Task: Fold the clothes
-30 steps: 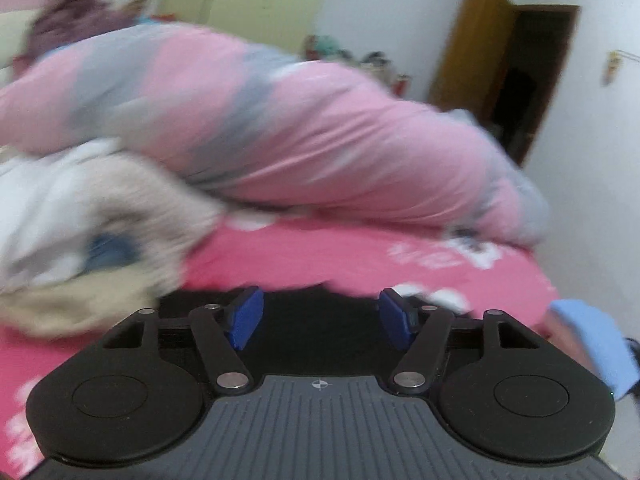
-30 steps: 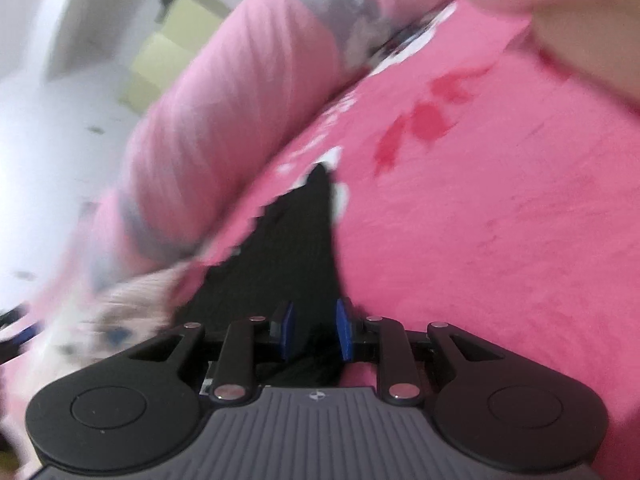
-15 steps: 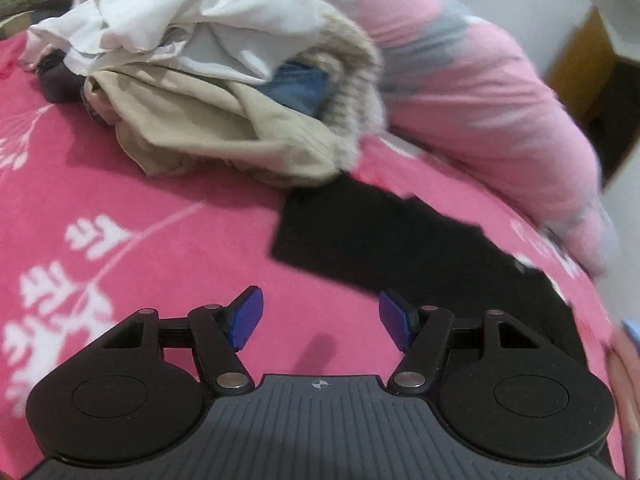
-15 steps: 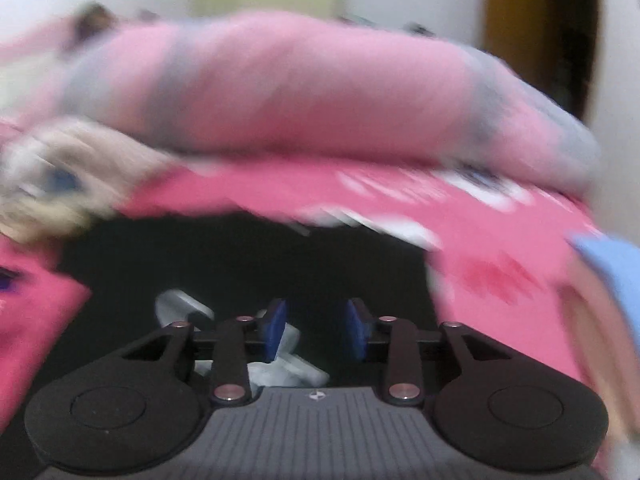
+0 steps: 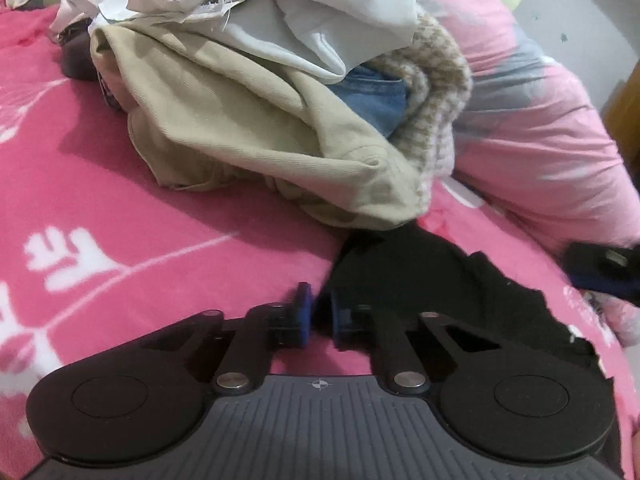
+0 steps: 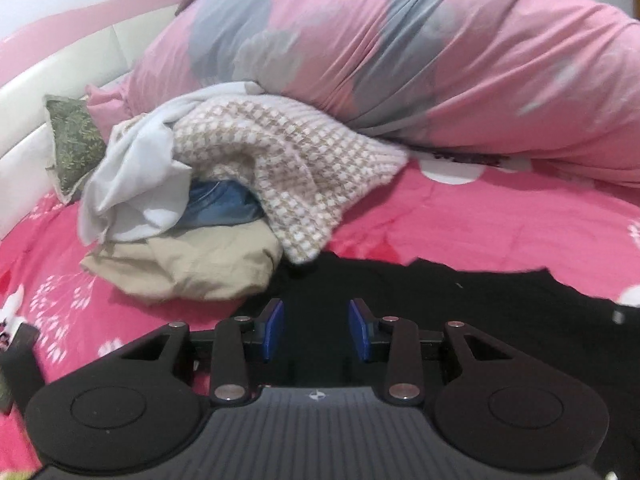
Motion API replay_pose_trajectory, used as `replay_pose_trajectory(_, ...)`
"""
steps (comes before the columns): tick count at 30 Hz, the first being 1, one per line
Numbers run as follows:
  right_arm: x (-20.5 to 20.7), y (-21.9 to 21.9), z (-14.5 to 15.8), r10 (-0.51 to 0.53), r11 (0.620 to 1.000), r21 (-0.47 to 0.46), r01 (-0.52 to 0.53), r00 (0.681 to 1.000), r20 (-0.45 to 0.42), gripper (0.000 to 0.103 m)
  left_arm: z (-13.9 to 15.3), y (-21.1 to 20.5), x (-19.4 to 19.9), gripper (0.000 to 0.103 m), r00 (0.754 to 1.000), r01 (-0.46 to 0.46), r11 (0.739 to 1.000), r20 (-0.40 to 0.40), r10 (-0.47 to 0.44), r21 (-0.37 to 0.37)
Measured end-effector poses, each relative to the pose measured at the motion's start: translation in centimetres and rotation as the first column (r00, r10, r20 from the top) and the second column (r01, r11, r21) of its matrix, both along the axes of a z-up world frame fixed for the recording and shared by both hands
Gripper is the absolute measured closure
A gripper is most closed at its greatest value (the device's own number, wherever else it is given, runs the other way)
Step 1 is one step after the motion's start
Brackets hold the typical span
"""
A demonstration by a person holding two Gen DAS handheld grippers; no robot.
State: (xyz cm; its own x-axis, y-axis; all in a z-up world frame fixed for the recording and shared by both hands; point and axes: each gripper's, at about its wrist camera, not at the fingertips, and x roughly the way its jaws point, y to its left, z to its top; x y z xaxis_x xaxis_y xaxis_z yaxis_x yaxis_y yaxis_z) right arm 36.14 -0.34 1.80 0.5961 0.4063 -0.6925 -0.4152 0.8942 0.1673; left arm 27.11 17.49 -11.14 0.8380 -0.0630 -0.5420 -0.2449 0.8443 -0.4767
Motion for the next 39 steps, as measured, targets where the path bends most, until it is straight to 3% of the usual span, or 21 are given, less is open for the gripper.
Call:
replay_pose_trajectory(1, 0.7, 0.6, -0.3, 0.001, 1.000, -0.004, -0.001, 1.000, -0.008, 0.065, 0.5, -0.5, -0.3, 0.103, 1.000, 0.019, 1.000, 0.022, -0.020, 0.018)
replay_pose_trajectory(4, 2.5, 2.1, -1.5, 0.011, 1.000, -0.013, -0.012, 0.999, -0.040, 0.065, 2.4, -3.6, -1.8, 0.103, 0.981, 0.112, 0.980, 0.139, -0.136, 0.166)
replay_pose_trajectory(7, 3.7, 3.4, -2.4, 0.047, 0.998, -0.026, -0.049, 0.996, -0.072, 0.065, 3.0, -6.6, -2.7, 0.103, 0.954, 0.178, 0.937, 0.183, -0.240, 0.301)
replay_pose_trajectory(8, 4.0, 3.9, -2.7, 0.064, 0.997, -0.034, -0.067, 0.995, -0.082, 0.065, 2.9, -7.0, -2.8, 0.103, 0.952, 0.190, 0.931, 0.175, -0.253, 0.311)
replay_pose_trajectory(10, 4.3, 4.9, -3.3, 0.098, 0.993, -0.064, -0.104, 0.991, -0.094, 0.065, 2.6, -7.7, -2.8, 0.103, 0.949, 0.212, 0.922, 0.157, -0.274, 0.324)
replay_pose_trajectory(18, 5.5, 10.0, -5.5, 0.187, 0.936, -0.289, -0.201, 0.979, -0.074, 0.065, 2.2, -6.1, -1.5, 0.103, 0.969, 0.203, 0.955, 0.098, -0.229, 0.216)
replay_pose_trajectory(24, 4.0, 12.6, -6.2, 0.315, 0.852, -0.435, -0.292, 0.949, -0.022, 0.067, 2.2, -7.0, -1.9, 0.103, 0.963, 0.224, 0.946, 0.097, -0.252, 0.235)
replay_pose_trajectory(31, 4.2, 13.8, -8.3, 0.355, 0.802, -0.505, -0.320, 0.934, -0.029, 0.070, 2.0, -7.4, -1.8, 0.103, 0.963, 0.229, 0.943, 0.085, -0.256, 0.242)
replay_pose_trajectory(35, 3.9, 13.5, -8.2, 0.351, 0.809, -0.502, -0.306, 0.936, -0.006, 0.096, 2.1, -7.4, -1.8, 0.103, 0.960, 0.232, 0.940, 0.094, -0.262, 0.251)
replay_pose_trajectory(39, 4.0, 11.6, -7.0, 0.286, 0.864, -0.439, -0.246, 0.958, 0.025, 0.101, 2.7, -7.5, -2.4, 0.103, 0.954, 0.229, 0.938, 0.130, -0.269, 0.262)
